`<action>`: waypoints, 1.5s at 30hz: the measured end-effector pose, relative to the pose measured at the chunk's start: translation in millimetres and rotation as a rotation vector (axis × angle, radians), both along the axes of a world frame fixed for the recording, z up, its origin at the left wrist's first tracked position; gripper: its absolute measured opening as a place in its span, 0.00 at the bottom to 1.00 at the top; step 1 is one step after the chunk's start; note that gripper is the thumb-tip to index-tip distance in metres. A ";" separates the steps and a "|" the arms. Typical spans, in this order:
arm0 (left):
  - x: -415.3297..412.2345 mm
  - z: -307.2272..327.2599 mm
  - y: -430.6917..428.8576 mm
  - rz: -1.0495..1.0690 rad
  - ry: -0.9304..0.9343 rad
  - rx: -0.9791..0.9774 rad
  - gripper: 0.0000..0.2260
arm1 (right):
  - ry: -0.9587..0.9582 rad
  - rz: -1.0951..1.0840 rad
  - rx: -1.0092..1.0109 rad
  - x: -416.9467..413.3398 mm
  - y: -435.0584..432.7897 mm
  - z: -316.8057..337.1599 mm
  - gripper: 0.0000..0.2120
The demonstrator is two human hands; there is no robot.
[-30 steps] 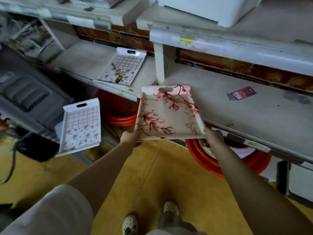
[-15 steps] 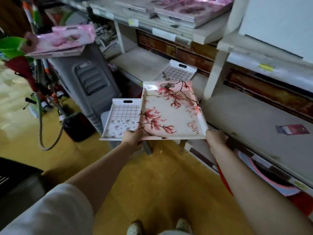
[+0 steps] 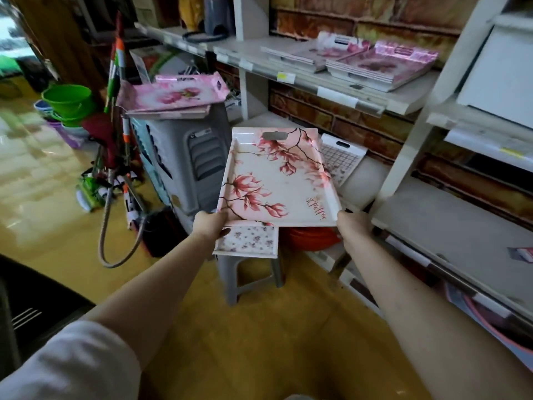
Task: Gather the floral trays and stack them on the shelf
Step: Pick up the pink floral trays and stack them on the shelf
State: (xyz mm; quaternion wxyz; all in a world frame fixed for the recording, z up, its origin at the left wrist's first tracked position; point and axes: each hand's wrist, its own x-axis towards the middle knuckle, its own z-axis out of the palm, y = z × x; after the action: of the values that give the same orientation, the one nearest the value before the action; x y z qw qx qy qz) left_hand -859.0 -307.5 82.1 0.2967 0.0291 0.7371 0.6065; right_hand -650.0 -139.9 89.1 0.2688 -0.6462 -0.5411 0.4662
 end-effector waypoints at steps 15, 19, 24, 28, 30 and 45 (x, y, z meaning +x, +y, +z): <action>-91.6 32.4 -29.8 0.033 0.164 0.066 0.16 | 0.144 0.031 0.143 -89.3 -29.5 43.4 0.06; -122.8 37.0 -18.6 0.021 0.243 0.034 0.13 | 0.182 0.047 0.167 -118.3 -13.7 44.6 0.09; -173.4 53.0 10.3 0.019 0.294 0.002 0.14 | 0.216 0.083 0.196 -171.5 21.5 44.5 0.15; -222.1 75.3 40.7 -0.004 0.333 0.004 0.13 | 0.252 0.075 0.187 -221.2 52.0 50.7 0.10; -243.4 83.4 56.5 -0.011 0.355 -0.003 0.12 | 0.272 0.059 0.189 -241.0 64.9 52.6 0.10; -328.8 89.6 170.9 -0.139 0.339 0.043 0.11 | 0.257 -0.072 0.239 -313.5 158.2 61.7 0.10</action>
State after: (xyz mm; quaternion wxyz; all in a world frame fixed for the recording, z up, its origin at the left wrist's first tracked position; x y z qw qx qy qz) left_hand -1187.8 -136.6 171.7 0.2087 0.1882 0.7597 0.5864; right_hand -963.5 18.3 150.8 0.4272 -0.5637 -0.5301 0.4676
